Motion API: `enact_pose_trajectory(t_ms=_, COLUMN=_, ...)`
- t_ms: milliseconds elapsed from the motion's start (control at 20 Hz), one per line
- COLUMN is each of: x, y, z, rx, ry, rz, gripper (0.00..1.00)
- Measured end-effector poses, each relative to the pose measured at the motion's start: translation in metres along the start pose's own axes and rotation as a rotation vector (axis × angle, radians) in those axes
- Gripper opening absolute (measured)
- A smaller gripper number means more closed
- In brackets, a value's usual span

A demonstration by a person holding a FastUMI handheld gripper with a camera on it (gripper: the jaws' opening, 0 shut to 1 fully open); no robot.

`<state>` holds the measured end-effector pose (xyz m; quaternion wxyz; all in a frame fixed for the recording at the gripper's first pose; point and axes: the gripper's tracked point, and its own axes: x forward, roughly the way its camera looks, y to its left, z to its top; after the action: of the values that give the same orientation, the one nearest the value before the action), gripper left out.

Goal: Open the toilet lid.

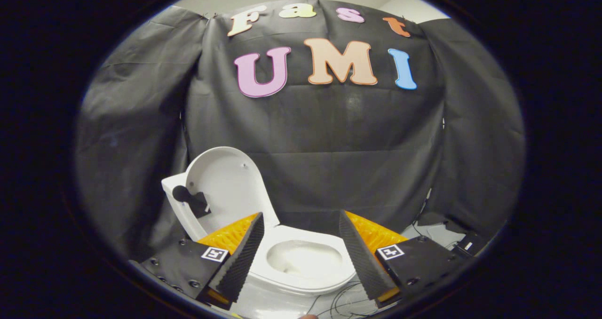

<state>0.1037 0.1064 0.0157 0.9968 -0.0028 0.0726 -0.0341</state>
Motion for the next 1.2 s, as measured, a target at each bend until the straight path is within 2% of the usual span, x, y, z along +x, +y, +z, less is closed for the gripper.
enact_pose_trajectory(t_ms=50, x=-0.008, y=-0.006, z=-0.008, rx=-0.02, ry=-0.003, rz=0.007, gripper=0.99)
enact_pose_trajectory(t_ms=150, x=-0.023, y=-0.031, z=-0.021, rx=-0.053, ry=-0.032, rz=-0.039, gripper=0.99)
enact_pose_trajectory(t_ms=250, x=-0.025, y=-0.04, z=-0.02, rx=0.027, ry=-0.091, rz=-0.055, gripper=0.99)
enact_pose_trajectory(t_ms=350, x=-0.017, y=-0.044, z=-0.031, rx=0.057, ry=-0.065, rz=-0.059, gripper=0.98)
enact_pose_trajectory(t_ms=500, x=-0.008, y=-0.062, z=-0.037, rx=-0.002, ry=-0.047, rz=-0.09, gripper=0.99)
enact_pose_trajectory(t_ms=600, x=-0.002, y=-0.063, z=-0.041, rx=0.023, ry=-0.032, rz=-0.077, gripper=0.99)
enact_pose_trajectory(t_ms=750, x=0.002, y=-0.066, z=-0.043, rx=-0.018, ry=-0.008, rz=-0.074, gripper=0.99)
enact_pose_trajectory(t_ms=1200, x=-0.006, y=-0.083, z=-0.022, rx=0.012, ry=-0.053, rz=-0.063, gripper=0.98)
